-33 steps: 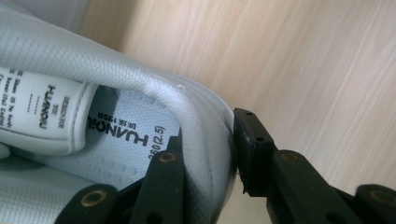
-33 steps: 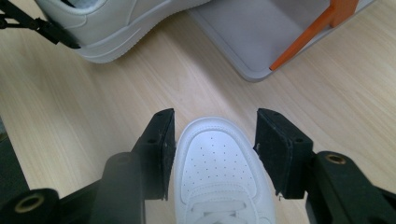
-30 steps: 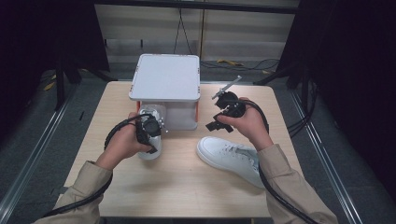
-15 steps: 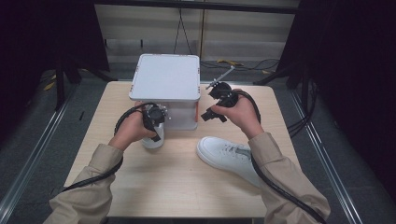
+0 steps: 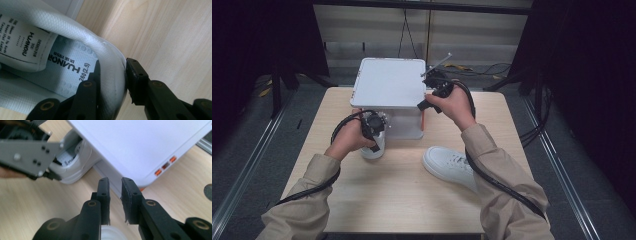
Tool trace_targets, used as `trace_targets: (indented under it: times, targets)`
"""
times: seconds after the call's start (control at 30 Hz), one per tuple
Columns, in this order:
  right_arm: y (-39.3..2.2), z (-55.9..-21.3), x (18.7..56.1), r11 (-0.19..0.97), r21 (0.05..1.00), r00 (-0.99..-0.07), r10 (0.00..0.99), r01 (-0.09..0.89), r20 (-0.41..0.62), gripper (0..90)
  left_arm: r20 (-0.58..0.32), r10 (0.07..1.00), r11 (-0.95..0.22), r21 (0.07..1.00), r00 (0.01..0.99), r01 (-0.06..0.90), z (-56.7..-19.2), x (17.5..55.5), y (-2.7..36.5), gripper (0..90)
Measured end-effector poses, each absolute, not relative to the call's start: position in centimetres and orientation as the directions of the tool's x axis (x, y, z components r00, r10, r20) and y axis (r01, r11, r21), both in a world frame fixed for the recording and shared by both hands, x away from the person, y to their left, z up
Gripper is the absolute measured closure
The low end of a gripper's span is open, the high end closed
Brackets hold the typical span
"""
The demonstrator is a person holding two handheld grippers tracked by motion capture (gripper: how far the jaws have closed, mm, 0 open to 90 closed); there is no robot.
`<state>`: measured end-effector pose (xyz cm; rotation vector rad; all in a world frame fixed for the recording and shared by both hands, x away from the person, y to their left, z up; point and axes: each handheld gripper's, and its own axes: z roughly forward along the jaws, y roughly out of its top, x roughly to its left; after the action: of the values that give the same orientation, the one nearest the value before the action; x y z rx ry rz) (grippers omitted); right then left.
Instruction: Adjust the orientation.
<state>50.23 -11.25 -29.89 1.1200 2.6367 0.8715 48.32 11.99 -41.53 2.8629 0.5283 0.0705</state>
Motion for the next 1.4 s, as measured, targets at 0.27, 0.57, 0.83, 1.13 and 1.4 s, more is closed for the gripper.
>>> trace_targets:
  times: [0.27,0.57,0.83,1.13,1.4]
  targets:
    - [-9.1,-29.6,52.1,0.539,0.592,-0.694,0.718,0.599,0.048,83.9,0.033,0.4,-0.874,0.316,0.916,0.37,-38.6,47.6,13.0,58.2]
    - [-7.5,-30.5,53.4,0.516,0.603,-0.669,0.742,0.608,0.04,84.7,0.076,0.354,-0.892,0.325,0.932,0.313,-36.5,44.8,14.3,76.4]
    - [-7.2,-31.1,54.1,0.497,0.606,-0.648,0.761,0.621,0.04,86.2,0.041,0.341,-0.912,0.257,0.939,0.32,-39.8,44.1,13.2,90.0]
    - [-8.0,-32.4,54.8,0.443,0.636,-0.622,0.78,0.631,0.074,89.5,0.065,0.343,-0.919,0.23,0.937,0.32,-42.0,44.9,12.9,90.0]
    - [-7.0,-32.2,54.6,0.522,0.604,-0.647,0.763,0.603,-0.014,90.0,0.091,0.368,-0.912,0.227,0.925,0.341,-42.0,45.7,12.5,90.0]
